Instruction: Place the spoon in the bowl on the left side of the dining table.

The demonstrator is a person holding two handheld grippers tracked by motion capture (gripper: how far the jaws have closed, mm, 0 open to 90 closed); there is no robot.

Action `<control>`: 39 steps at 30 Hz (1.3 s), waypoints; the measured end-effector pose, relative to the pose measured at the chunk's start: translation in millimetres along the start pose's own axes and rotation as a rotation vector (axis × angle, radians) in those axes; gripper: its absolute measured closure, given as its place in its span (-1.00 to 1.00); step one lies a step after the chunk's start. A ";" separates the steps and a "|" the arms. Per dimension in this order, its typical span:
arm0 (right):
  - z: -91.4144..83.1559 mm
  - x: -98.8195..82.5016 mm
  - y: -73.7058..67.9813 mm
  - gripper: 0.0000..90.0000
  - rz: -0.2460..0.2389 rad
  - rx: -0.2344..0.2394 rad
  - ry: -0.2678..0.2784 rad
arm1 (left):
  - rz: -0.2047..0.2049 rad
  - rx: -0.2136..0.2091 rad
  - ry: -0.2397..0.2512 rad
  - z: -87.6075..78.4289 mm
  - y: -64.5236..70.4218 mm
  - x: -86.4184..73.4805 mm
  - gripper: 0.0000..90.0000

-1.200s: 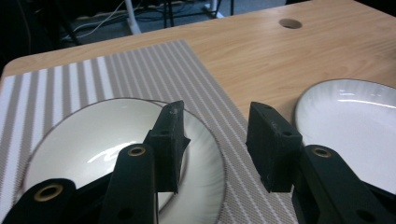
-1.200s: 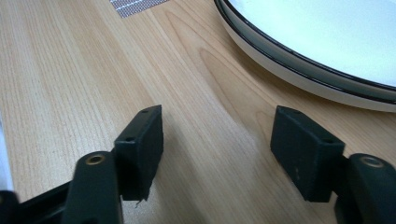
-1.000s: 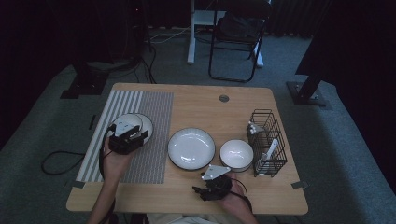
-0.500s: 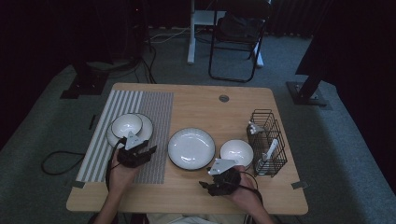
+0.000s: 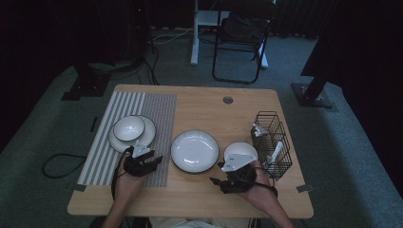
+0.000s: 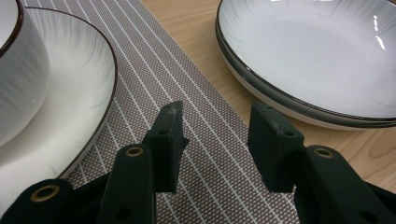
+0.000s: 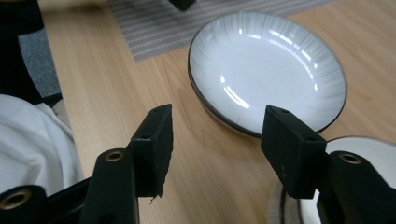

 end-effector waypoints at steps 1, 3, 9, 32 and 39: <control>-3.3 2.7 -0.8 -0.04 -0.005 0.004 0.007 | -0.001 0.001 0.001 0.0 0.0 -0.3 0.26; -8.0 6.2 -1.6 -0.04 -0.015 0.003 0.015 | -0.003 0.000 0.000 0.0 0.2 -1.7 0.26; -18.5 17.2 3.8 -0.05 -0.058 -0.024 0.025 | -0.012 -0.003 -0.006 2.6 0.5 -6.2 0.25; -81.5 33.2 49.8 0.06 -0.046 -0.084 0.090 | -0.006 -0.008 -0.024 3.8 3.8 -12.3 0.24; -93.8 29.8 59.8 0.06 -0.034 -0.085 0.104 | -0.003 -0.006 -0.029 3.9 4.2 -13.6 0.24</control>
Point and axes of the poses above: each handheld gripper's, and its own axes: z roughly forward along the jaws, x roughly out of its top, y roughly to its right, the point moved 8 cm from there along z, roughly forward along the jaws, and after that the axes turned 15 degrees about z, right-handed, at the moved point
